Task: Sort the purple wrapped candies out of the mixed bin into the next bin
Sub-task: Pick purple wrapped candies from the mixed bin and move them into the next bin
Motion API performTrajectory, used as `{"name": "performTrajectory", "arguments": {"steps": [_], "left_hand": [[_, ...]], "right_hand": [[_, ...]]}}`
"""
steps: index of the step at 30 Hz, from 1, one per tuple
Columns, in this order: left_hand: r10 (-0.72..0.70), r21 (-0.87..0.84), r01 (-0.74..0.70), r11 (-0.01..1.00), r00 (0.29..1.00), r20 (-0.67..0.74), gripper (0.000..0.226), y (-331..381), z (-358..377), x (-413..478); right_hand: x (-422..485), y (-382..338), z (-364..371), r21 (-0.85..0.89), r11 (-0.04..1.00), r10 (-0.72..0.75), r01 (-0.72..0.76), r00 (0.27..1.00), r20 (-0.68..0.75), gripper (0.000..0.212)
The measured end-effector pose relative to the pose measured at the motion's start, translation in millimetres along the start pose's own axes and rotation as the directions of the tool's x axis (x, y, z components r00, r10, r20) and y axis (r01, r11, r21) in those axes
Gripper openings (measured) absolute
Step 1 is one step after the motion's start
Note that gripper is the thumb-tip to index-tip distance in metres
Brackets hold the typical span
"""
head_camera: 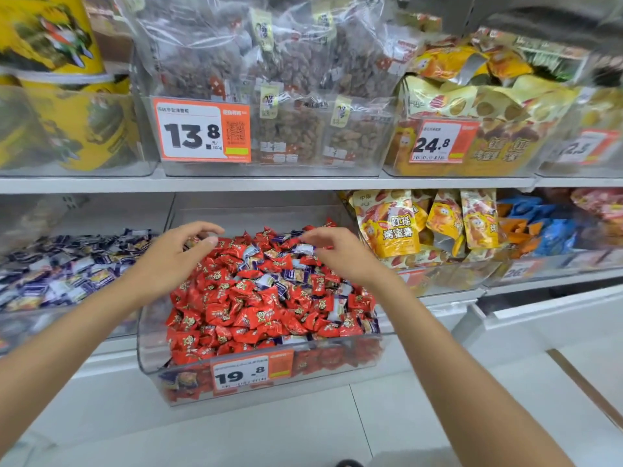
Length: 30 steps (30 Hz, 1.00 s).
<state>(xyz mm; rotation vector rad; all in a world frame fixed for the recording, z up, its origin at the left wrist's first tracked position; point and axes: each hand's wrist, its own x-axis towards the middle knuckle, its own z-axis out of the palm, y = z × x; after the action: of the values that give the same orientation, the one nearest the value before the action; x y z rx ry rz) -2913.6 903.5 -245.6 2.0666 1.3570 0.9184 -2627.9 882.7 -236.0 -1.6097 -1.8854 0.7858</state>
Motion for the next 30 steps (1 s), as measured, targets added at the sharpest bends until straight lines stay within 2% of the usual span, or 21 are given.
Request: {"name": "performTrajectory", "arguments": {"steps": [2,5,7,9,12,14,16,17,20,22,24,25,28,30], "left_hand": [[-0.003,0.022,0.002,1.0,1.0,0.025,0.02,5,2,3],[-0.012,0.026,0.012,1.0,0.999,0.03,0.021,7,4,8],[-0.022,0.024,0.021,0.999,0.999,0.041,0.02,5,5,8],[-0.021,0.045,0.019,0.999,0.999,0.05,0.019,3,7,8],[-0.027,0.08,0.022,0.997,0.998,0.063,0.018,3,8,7],[-0.036,0.087,0.03,0.996,0.997,0.07,0.018,1,7,8],[-0.034,0.082,0.027,0.996,0.996,0.079,0.017,0,7,8],[-0.03,0.073,0.024,0.997,0.996,0.08,0.017,0,7,8],[-0.023,0.045,0.021,0.999,0.998,0.064,0.018,2,8,10],[-0.048,-0.006,0.049,0.999,0.996,0.08,0.018,6,11,13],[-0.057,-0.079,0.065,0.995,0.993,0.1,0.018,15,14,15],[-0.052,-0.104,0.064,0.993,0.992,0.111,0.018,21,16,15],[-0.053,-0.137,0.075,0.988,0.986,0.16,0.021,39,28,18],[-0.111,-0.214,0.17,0.962,0.959,0.262,0.029,52,37,21]], "right_hand": [[9,20,-6,-0.121,0.99,0.072,-0.072,0.997,-0.002,0.049],[26,23,12,-0.24,0.97,0.073,-0.025,0.979,0.191,0.045],[39,23,30,-0.364,0.931,0.142,-0.021,0.941,0.309,0.06],[50,25,39,-0.456,0.889,0.22,-0.031,0.904,0.367,0.078],[56,23,39,-0.555,0.829,0.197,0.064,0.895,0.399,0.074],[55,23,35,-0.48,0.874,0.137,0.079,0.907,0.398,0.059],[52,30,27,-0.345,0.934,0.029,0.094,0.942,0.336,0.032],[51,32,21,-0.256,0.963,-0.009,0.087,0.957,0.29,0.023],[41,27,3,0.073,0.997,-0.05,0.036,0.977,0.208,0.011],[31,16,-7,0.219,0.976,-0.037,-0.001,0.984,0.173,0.029],[26,10,-14,0.293,0.955,-0.009,-0.041,0.986,0.169,0.06],[24,8,-15,0.312,0.949,-0.007,-0.046,0.986,0.165,0.068],[17,-1,-12,0.31,0.95,-0.02,-0.02,0.992,0.125,0.067],[12,-10,-3,0.298,0.954,-0.044,0.016,0.995,0.087,0.065]]}}
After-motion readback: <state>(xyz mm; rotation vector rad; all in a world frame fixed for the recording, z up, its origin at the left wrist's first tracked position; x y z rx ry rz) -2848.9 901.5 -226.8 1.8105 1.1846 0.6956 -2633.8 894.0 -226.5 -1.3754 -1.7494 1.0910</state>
